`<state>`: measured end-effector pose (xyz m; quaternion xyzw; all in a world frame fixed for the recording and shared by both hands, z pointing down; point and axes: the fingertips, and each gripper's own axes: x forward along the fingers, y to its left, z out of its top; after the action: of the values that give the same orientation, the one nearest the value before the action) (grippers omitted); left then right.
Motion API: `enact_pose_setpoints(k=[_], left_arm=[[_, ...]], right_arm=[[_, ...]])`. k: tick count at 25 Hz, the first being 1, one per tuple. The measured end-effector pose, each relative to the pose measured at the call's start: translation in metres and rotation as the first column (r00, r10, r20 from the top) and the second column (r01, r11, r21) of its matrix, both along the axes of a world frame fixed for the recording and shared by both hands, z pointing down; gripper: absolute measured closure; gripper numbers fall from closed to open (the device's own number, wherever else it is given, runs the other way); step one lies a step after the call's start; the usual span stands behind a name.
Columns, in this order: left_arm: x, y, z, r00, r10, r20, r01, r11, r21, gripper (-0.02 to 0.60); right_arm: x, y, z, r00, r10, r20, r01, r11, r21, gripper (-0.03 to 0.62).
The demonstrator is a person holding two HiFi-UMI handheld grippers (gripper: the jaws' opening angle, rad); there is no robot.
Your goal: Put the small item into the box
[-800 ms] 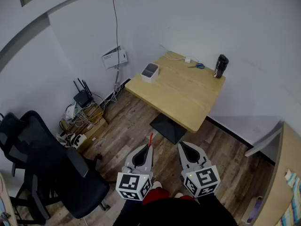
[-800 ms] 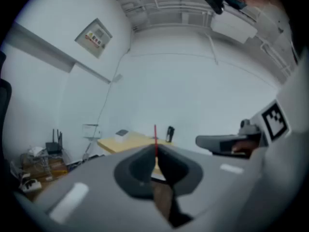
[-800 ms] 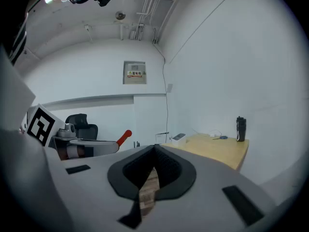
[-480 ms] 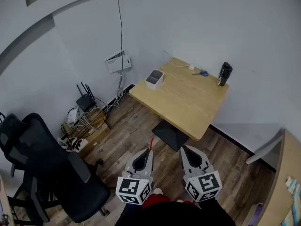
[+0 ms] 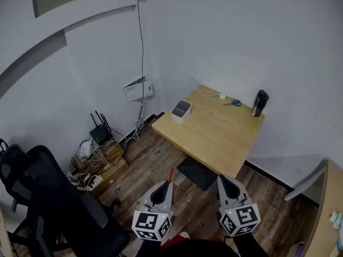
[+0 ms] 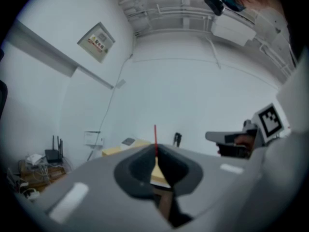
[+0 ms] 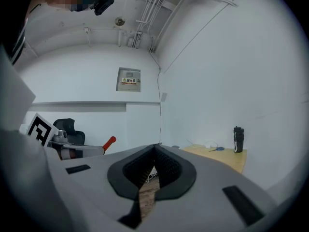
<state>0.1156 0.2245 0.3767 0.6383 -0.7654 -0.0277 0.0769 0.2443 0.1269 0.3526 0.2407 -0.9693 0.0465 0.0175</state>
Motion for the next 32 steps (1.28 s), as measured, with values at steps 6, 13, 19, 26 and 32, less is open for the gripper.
enact_pose_setpoints(k=[6,13,19,26,32], left_arm=[[-0.027,0.000,-0.006,1.000,-0.022,0.019,0.021,1.000,0.013,0.569],[-0.050,-0.004,-0.014,0.999,-0.036,0.028,0.035,0.999,0.034,0.569],[-0.067,-0.016,-0.011,0.999,-0.050,0.011,0.049,0.998,0.039,0.569],[-0.093,-0.050,-0.003,0.998,-0.062,-0.002,0.062,0.998,0.028,0.569],[-0.119,-0.090,0.001,0.998,-0.056,-0.005,0.056,0.998,0.015,0.569]], right_arm=[[-0.010,-0.012,0.001,1.000,0.027,0.003,-0.027,1.000,-0.017,0.586],[-0.020,-0.024,0.003,0.998,0.059,0.006,-0.058,0.997,-0.044,0.586],[-0.026,-0.043,0.004,0.997,0.076,-0.003,-0.076,0.996,-0.043,0.586],[-0.050,-0.080,0.013,0.996,0.083,-0.014,-0.083,0.994,-0.065,0.586],[-0.081,-0.118,0.023,0.997,0.074,-0.033,-0.077,0.993,-0.086,0.586]])
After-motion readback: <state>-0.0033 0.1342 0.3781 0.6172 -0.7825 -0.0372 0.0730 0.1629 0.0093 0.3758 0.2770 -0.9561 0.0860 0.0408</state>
